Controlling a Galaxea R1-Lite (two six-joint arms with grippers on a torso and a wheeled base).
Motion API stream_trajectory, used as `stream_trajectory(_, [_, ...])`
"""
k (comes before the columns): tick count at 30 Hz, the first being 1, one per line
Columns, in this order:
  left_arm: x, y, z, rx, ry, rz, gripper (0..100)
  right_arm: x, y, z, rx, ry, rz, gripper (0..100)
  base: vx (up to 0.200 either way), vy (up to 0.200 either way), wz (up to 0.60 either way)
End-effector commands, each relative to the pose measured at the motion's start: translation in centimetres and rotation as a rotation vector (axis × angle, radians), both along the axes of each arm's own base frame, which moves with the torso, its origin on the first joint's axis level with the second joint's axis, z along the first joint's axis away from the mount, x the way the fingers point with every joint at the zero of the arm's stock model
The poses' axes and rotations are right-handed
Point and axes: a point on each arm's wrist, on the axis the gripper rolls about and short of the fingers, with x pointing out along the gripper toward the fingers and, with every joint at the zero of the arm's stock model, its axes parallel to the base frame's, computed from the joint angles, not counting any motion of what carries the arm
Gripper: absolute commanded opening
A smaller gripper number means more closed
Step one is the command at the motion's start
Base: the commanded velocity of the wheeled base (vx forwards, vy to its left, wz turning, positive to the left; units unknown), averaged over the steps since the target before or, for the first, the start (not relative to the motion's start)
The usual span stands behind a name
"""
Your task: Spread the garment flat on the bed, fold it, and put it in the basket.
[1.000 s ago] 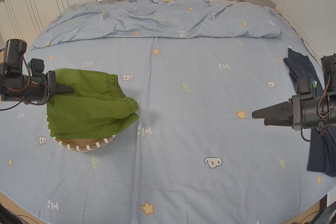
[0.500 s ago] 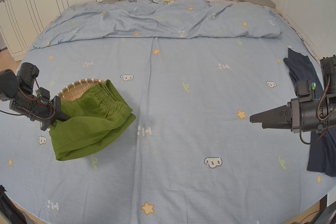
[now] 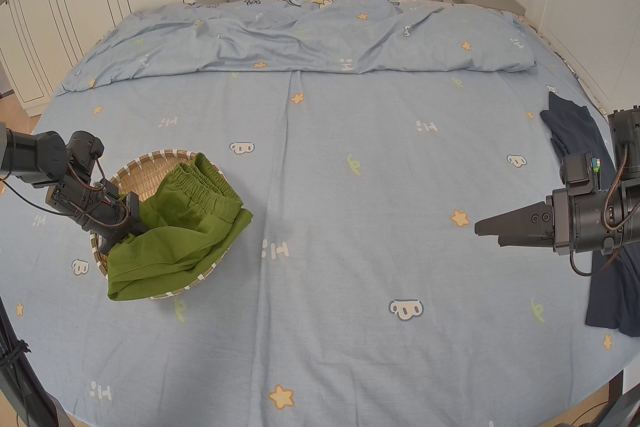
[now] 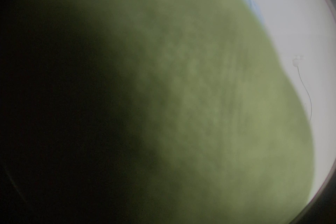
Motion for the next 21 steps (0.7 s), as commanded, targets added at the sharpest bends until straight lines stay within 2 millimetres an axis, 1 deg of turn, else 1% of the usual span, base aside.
stream_trajectory(1, [0.3,-0.2,-0.4,-0.006,0.017,0.004,100,0.0,0.0,0.0,0.000,0.002,0.001,100,0.000,0.000,0.00])
stream_trajectory(2, [0.2,-0.2,-0.3,-0.006,0.014,0.006,100,0.0,0.0,0.0,0.000,0.002,0.001,100,0.000,0.000,0.00])
stream_trajectory(4, [-0.7,-0.3,1.8,-0.001,-0.027,0.017,100,0.0,0.0,0.0,0.000,0.002,0.001,100,0.000,0.000,0.00])
stream_trajectory(6, [-1.4,-0.3,3.0,0.000,-0.039,0.024,100,0.1,0.0,0.0,0.000,0.001,0.001,100,0.000,0.000,0.00])
stream_trajectory(8, [-2.7,-0.4,5.3,0.003,-0.056,0.027,100,0.0,0.0,0.0,0.000,0.002,0.001,100,0.000,0.000,0.00])
stream_trajectory(10, [-3.7,-0.5,6.8,0.010,-0.054,0.030,100,0.0,0.0,0.0,-0.001,0.000,0.002,100,0.000,0.000,0.00])
stream_trajectory(11, [-4.6,-0.6,7.9,0.019,-0.041,0.033,100,0.0,0.0,0.0,0.000,0.001,0.001,100,0.000,0.000,0.00])
stream_trajectory(12, [-4.8,-0.6,8.3,0.023,-0.039,0.034,100,0.0,0.0,0.0,0.000,0.001,0.001,100,0.000,0.000,0.00])
stream_trajectory(13, [-5.7,-0.8,9.3,0.032,-0.020,0.033,100,0.0,0.0,0.0,0.000,0.001,0.001,100,0.000,0.000,0.00])
stream_trajectory(16, [-7.7,-1.1,10.7,0.049,0.023,0.013,100,-0.1,0.0,0.1,0.001,-0.001,0.002,100,0.000,0.000,0.00])
stream_trajectory(17, [-8.0,-1.1,10.8,0.050,0.030,0.008,100,-0.1,0.0,0.1,0.000,-0.003,0.003,100,0.000,0.000,0.00])
stream_trajectory(18, [-8.9,-1.1,11.0,0.058,0.053,-0.010,100,-0.3,0.0,0.2,0.002,-0.005,0.004,100,0.000,0.000,0.00])
stream_trajectory(19, [-9.2,-1.1,11.1,0.059,0.056,-0.014,100,-0.3,0.0,0.3,0.003,-0.008,0.004,100,0.000,0.000,0.00])
stream_trajectory(20, [-10.6,-1.3,12.0,0.061,0.053,-0.017,100,-0.8,-0.1,0.6,0.008,-0.024,0.007,100,0.000,0.000,0.00])
stream_trajectory(21, [-11.3,-1.4,12.4,0.061,0.049,-0.017,100,-1.1,-0.2,0.9,0.010,-0.037,0.007,100,0.000,0.000,0.00])
